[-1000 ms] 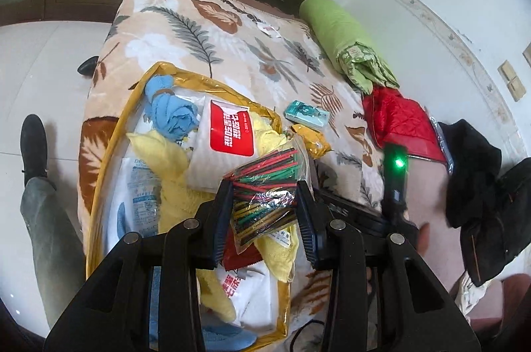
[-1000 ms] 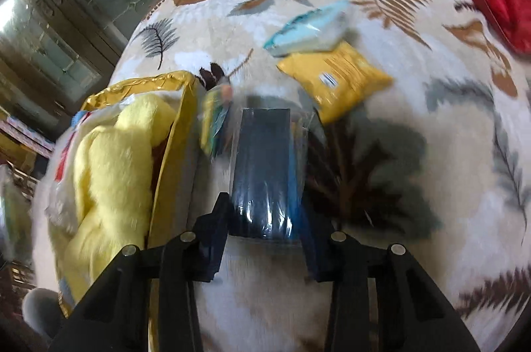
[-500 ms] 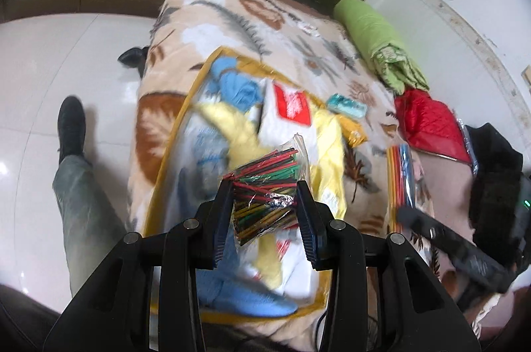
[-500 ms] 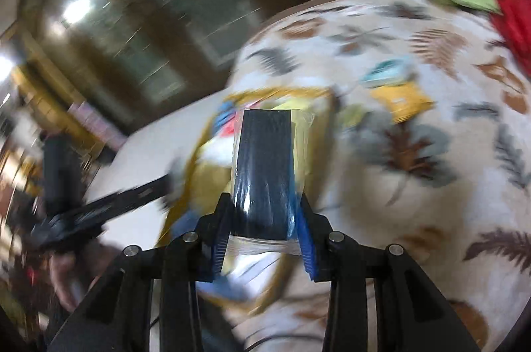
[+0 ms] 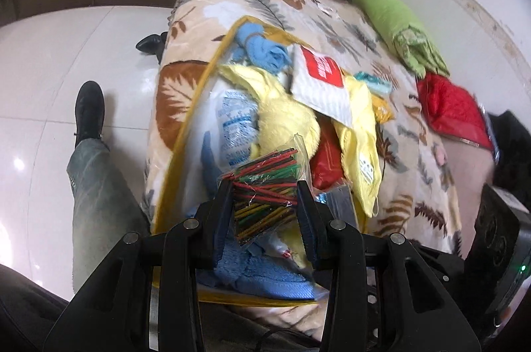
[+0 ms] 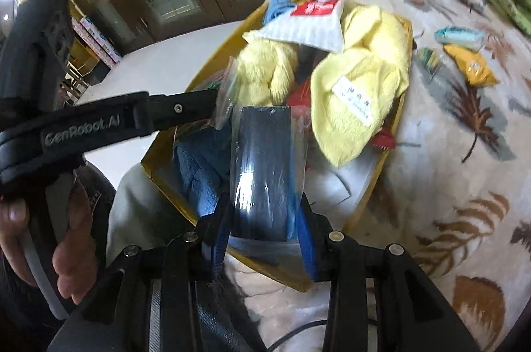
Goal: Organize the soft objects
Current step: 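Lower the stick bag and black packet into the white box and open both grippers, then grasp the small green packet with the left gripper while the right gripper grasps the teal tissue pack, then carry the green packet and teal tissue pack into the white box and release both, then grasp the yellow cracker packet with the left gripper while the right gripper grasps the pink fluffy ball, then lower the cracker packet and pink ball into the white box and open both grippers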
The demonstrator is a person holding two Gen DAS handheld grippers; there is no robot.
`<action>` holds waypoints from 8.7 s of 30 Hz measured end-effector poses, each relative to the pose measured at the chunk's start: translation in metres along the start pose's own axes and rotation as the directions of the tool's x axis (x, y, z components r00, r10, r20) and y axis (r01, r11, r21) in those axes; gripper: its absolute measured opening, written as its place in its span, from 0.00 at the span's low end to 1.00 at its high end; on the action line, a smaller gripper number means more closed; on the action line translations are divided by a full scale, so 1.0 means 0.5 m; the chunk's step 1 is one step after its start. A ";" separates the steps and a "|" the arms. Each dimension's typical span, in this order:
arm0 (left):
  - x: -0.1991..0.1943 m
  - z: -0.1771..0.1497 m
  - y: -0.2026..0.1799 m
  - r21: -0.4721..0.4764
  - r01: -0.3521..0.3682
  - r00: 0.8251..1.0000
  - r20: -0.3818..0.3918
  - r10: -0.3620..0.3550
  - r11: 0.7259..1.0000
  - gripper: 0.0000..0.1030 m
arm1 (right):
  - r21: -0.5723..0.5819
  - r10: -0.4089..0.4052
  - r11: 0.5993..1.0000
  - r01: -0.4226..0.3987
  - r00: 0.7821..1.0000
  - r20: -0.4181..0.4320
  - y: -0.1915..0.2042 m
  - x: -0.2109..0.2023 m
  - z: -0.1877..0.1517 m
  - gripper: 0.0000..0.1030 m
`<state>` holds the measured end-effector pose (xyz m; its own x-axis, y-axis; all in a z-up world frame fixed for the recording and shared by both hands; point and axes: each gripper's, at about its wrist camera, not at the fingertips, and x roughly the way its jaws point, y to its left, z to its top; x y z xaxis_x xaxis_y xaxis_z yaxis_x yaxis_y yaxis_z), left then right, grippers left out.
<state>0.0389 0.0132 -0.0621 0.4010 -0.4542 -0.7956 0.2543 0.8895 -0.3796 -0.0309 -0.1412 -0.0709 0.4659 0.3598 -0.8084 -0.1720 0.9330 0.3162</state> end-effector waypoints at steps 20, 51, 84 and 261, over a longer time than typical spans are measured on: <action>-0.051 0.012 0.028 -0.098 0.096 0.984 0.163 -0.079 0.991 0.71 | 0.100 0.155 0.980 -0.171 0.976 0.153 -0.053 -0.077 0.014 0.46; 0.332 0.189 -0.389 0.444 -0.029 0.974 -0.188 0.124 0.896 0.44 | 0.416 -0.080 0.910 0.011 0.986 0.149 -0.403 -0.117 -0.059 0.68; 0.085 0.138 -0.169 0.094 0.235 0.971 -0.064 -0.229 0.968 0.06 | 0.458 -0.051 0.887 -0.053 0.976 0.211 -0.513 -0.086 0.207 0.60; 0.156 0.045 -0.378 -0.007 0.233 0.963 -0.136 -0.232 0.972 0.38 | 0.474 -0.113 0.878 -0.069 0.932 0.345 -0.461 -0.281 -0.028 0.26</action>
<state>0.0420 -0.1916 -0.0416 0.2078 -0.6371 -0.7423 0.3351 0.7593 -0.5578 -0.0689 -0.4066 -0.0371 0.7526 0.2275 -0.6179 0.2280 0.7904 0.5686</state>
